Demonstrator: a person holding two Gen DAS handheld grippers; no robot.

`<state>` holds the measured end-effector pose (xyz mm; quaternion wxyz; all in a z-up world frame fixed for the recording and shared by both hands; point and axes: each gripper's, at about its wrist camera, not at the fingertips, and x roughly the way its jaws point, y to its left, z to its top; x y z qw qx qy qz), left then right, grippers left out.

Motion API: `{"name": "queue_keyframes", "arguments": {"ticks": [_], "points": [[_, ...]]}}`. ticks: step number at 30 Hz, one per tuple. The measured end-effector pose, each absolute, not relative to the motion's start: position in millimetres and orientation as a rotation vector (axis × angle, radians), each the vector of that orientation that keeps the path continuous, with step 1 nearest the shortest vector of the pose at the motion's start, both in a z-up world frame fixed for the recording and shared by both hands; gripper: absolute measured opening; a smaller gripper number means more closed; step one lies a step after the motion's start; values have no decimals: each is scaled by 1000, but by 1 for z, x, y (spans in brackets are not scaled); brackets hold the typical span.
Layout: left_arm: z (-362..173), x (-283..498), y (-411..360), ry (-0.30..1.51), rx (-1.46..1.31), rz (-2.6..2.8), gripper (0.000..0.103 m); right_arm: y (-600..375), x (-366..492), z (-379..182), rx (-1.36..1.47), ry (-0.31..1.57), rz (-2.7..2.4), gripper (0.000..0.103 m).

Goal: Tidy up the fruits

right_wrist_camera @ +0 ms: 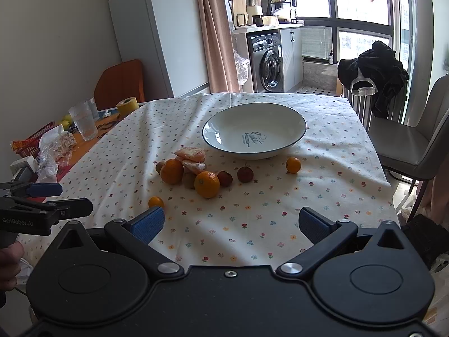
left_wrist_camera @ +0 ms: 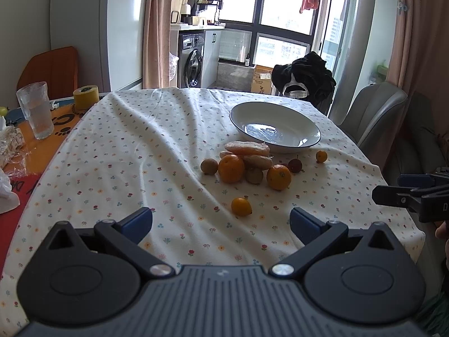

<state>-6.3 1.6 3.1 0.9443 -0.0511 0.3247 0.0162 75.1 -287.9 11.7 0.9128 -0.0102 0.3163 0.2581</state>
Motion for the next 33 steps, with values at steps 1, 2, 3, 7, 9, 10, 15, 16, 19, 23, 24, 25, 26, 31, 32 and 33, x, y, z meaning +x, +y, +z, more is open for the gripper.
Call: {"name": "queue_keyframes", "arguments": {"ticks": [1,2,3,7,9,10,15,16,19,23,24,25,26,31,32,33], "points": [[3,-7,2,660,-105,30,103,-288,75,11,-21,653,532,103],[3,-7,1,659,-104,29,103,-288,76,11,-22,654,531,103],[3,-7,1,658,-105,30,103,-288,76,11,-23,656,530,103],[4,-7,1,657,-103,29,103,-287,75,10,-27,660,528,103],[4,-7,1,653,-101,28,103,-286,74,10,-33,659,529,103],[4,-7,0,652,-99,28,103,-286,73,11,-34,654,532,103],[4,-8,0,653,-101,27,103,-286,73,11,-36,654,530,103],[4,-8,-1,656,-99,26,103,-285,72,11,-35,656,527,103],[4,-6,-3,661,-92,27,103,-285,72,12,-30,652,530,103],[3,-4,-6,665,-88,25,103,-286,72,12,-24,636,539,103],[3,-4,-6,664,-88,25,103,-287,73,12,-23,635,541,103],[2,-3,-6,663,-89,23,103,-287,73,12,-21,635,542,103],[1,-3,-6,664,-90,24,103,-288,75,11,-19,636,544,103],[-4,3,-5,676,-95,23,103,-288,76,10,-17,636,544,103],[-4,4,-5,676,-96,24,103,-288,76,10,-18,636,542,103],[-5,5,-5,674,-97,24,103,-288,76,10,-19,634,542,103]]}}
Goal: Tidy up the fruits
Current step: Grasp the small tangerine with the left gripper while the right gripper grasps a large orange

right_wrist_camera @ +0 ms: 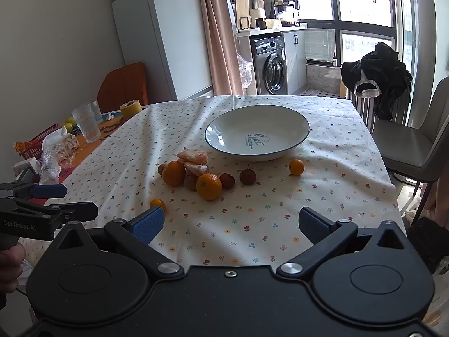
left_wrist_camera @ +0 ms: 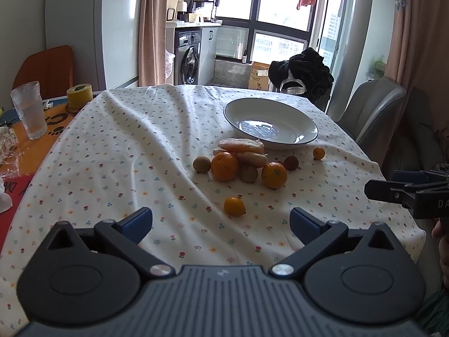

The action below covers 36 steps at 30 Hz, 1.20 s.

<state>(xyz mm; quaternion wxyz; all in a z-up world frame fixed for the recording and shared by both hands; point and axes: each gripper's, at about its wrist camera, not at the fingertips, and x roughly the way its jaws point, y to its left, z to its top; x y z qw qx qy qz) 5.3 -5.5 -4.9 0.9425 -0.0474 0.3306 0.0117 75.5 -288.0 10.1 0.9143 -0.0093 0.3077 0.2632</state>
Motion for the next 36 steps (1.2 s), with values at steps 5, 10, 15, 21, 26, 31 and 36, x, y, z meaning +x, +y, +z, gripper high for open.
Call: {"name": "queue_keyframes", "arguments": {"ticks": [5,10,15,21,26,31,36], "points": [[-9,12,-7,665,-97,21,103,-288,81,6,-3,636,542,103],[-16,22,-6,667,-114,-8,101,-287,89,0,7,643,554,103],[-24,33,-6,677,-127,-23,90,-286,97,-8,20,650,569,103],[-37,49,-3,712,-158,-32,70,-282,107,-18,24,657,594,103],[-46,60,-2,735,-166,-48,61,-275,115,-25,22,653,617,102],[-55,71,-3,758,-178,-72,49,-268,125,-32,19,660,631,99],[-63,79,-5,786,-175,-83,39,-263,137,-40,21,689,646,90]]}}
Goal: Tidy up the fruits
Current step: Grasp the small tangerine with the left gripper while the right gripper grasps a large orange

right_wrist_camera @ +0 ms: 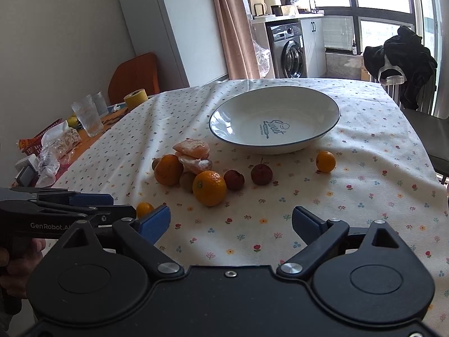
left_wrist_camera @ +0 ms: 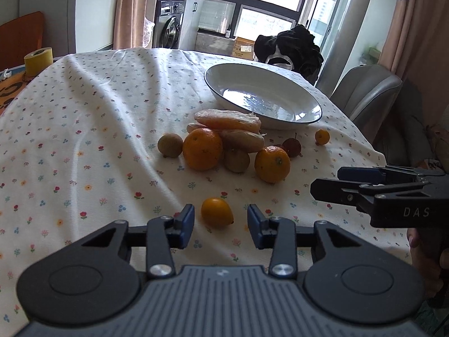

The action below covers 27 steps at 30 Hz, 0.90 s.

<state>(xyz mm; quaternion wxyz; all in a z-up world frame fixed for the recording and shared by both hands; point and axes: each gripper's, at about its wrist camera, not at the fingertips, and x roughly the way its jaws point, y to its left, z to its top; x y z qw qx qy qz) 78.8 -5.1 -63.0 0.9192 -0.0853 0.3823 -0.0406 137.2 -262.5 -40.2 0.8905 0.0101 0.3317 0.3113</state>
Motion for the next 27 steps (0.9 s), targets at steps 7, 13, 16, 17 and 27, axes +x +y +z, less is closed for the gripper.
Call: {"name": "queue_keyframes", "arguments": {"ticks": [7,13,16,17,27], "points": [[-69,85,-4,802,-155,-65,24,-252,149,-48,14,717,684,76],[-61,87,3,775,-151,-44,24,-241,157,-54,15,741,714,70],[-59,88,7,770,-153,-35,24,-236,160,-55,1,746,723,65],[-59,88,8,769,-155,-32,24,-235,161,-56,-1,746,724,65],[-52,87,13,742,-168,-17,24,-221,174,-61,-14,760,724,59]]}}
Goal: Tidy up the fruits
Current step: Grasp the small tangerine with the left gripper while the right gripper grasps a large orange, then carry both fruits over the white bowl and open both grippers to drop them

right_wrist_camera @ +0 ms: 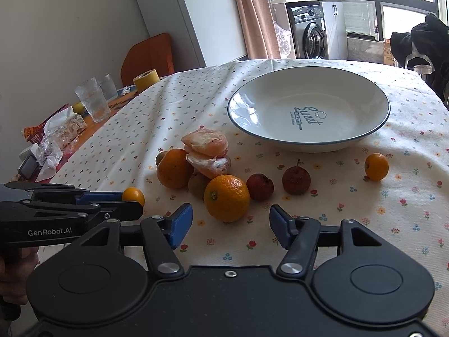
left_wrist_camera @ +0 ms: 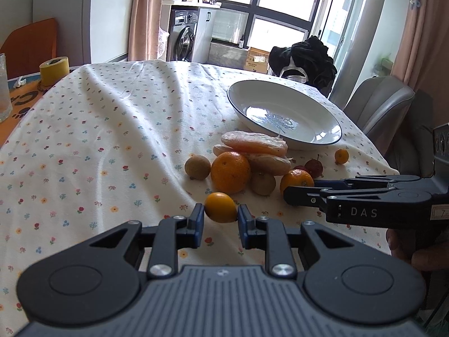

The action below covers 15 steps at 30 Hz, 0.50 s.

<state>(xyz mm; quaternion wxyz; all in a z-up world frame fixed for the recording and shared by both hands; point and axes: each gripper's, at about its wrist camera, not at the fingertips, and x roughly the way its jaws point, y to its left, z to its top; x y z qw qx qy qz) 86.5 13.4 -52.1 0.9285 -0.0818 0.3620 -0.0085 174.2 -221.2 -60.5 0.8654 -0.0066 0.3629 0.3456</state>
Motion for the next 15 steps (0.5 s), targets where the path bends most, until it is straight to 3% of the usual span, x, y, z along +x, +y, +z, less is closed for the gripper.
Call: {"name": "queue_keyframes", "arguments": {"ticks": [5,7,15], "points": [[-47,87,11,727,-160,-22,24,-217,179,-61,-9,755,727,54],[-45,89,9,720,-156,-24,24,-217,182,-62,3,767,732,36],[-36,98,-1,692,-146,-41,24,-231,180,-55,49,734,712,35]]}}
